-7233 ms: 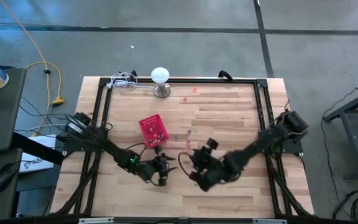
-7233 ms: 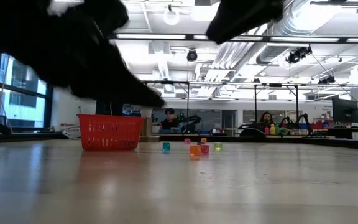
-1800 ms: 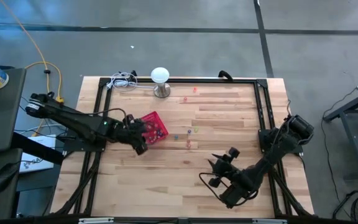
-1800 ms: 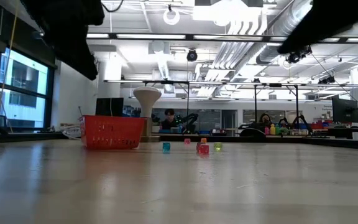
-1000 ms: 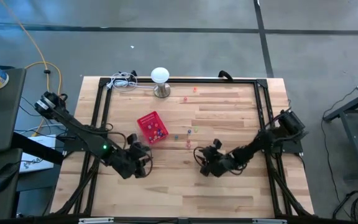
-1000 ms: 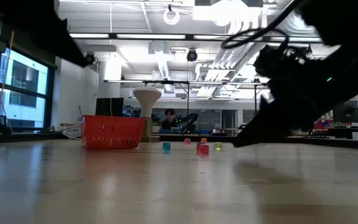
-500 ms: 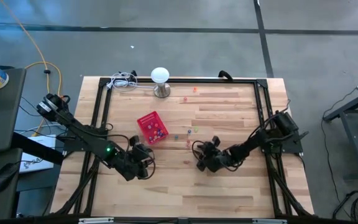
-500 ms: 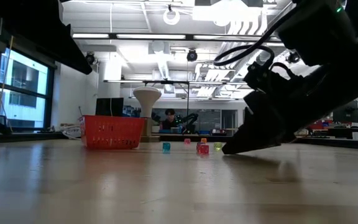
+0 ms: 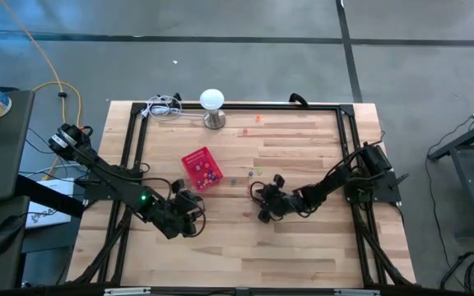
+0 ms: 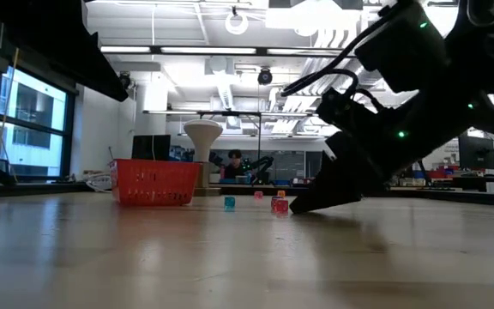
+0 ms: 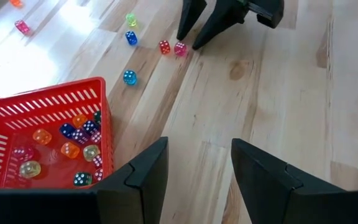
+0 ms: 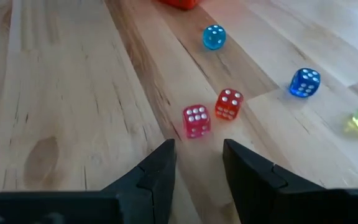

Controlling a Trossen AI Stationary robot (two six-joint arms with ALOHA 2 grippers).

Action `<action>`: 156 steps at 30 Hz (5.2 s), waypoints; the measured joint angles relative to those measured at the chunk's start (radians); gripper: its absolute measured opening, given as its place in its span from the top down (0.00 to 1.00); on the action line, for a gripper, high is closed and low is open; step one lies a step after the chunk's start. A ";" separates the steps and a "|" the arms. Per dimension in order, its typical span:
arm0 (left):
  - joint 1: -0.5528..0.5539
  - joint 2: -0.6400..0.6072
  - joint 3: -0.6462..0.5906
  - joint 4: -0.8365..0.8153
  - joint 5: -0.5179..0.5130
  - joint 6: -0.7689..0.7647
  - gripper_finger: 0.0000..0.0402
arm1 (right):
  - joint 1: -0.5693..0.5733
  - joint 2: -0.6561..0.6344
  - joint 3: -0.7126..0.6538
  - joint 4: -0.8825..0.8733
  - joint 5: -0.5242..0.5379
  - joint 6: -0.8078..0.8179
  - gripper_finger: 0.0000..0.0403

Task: Pick & Place Dice
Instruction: Put the pink die into the red basket, then put the light blue die into the red basket

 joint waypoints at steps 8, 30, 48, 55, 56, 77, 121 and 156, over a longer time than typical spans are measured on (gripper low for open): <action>0.000 0.000 0.000 0.005 0.000 0.000 0.58 | -0.044 0.001 0.000 0.042 -0.091 -0.138 0.68; 0.000 0.000 0.000 0.003 0.000 0.006 0.58 | -0.100 0.002 0.001 0.076 -0.229 -0.251 0.84; -0.002 0.000 0.000 0.007 0.002 0.007 0.58 | -0.092 0.007 0.277 0.014 -0.391 -0.412 0.93; -0.031 0.000 0.000 0.013 0.001 0.008 0.58 | -0.153 0.006 0.520 -0.259 -0.334 -0.540 0.93; -0.035 0.000 0.000 0.013 0.001 0.008 0.58 | -0.168 0.005 0.535 -0.267 -0.341 -0.540 0.93; -0.053 0.000 0.000 0.011 -0.019 0.010 0.58 | -0.274 0.138 0.650 -0.243 -0.487 -0.585 0.86; -0.053 0.000 0.000 0.011 -0.042 0.010 0.58 | -0.264 0.164 0.697 -0.303 -0.350 -0.635 0.37; 0.178 0.195 -0.002 -0.075 -0.366 0.082 0.58 | -0.253 0.165 0.698 -0.263 -0.413 -0.649 0.37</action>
